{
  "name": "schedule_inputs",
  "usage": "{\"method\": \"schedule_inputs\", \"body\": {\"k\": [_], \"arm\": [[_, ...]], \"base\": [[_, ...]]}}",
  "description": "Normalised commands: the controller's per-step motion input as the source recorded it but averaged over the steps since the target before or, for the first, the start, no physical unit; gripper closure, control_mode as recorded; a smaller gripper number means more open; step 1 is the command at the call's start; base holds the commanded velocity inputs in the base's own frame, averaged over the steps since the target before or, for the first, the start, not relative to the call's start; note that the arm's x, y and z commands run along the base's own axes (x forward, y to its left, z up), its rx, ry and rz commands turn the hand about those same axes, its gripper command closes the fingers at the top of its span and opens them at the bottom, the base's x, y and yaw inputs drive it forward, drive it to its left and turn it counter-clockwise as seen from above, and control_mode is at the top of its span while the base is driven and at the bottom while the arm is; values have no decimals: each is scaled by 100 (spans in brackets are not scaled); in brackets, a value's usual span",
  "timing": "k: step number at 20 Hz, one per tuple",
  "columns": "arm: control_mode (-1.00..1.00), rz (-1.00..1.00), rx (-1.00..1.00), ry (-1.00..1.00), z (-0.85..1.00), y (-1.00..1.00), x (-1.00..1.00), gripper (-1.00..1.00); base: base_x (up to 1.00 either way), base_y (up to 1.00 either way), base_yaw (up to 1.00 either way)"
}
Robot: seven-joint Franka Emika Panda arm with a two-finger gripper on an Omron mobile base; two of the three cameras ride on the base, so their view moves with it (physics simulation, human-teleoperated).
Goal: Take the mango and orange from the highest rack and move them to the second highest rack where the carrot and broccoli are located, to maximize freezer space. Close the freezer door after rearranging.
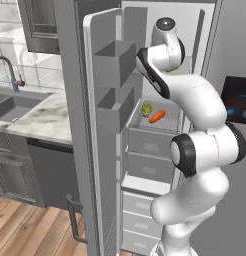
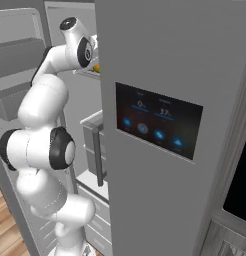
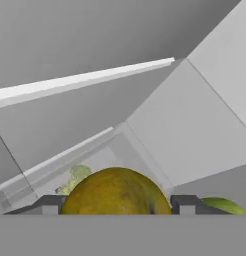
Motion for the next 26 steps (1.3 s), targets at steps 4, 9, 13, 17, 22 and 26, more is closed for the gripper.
{"method": "schedule_inputs", "body": {"k": [4, 9, 13, 17, 22, 26], "arm": [[-100, 0, 0, -3, -21, 21, -100, 100], [-100, 0, 0, -3, -34, 17, -100, 100], [-100, 0, -4, 0, -56, 19, -68, 100], [-100, 0, -10, 0, -68, 6, -9, 100], [-100, 0, 0, 0, -55, -11, 30, 100], [-100, 0, 0, 0, -44, -20, 62, 100]], "base": [[0, 0, 0], [0, 0, 0], [0, 0, 0], [0, 0, 0], [0, 0, 0], [0, 0, 0]]}}
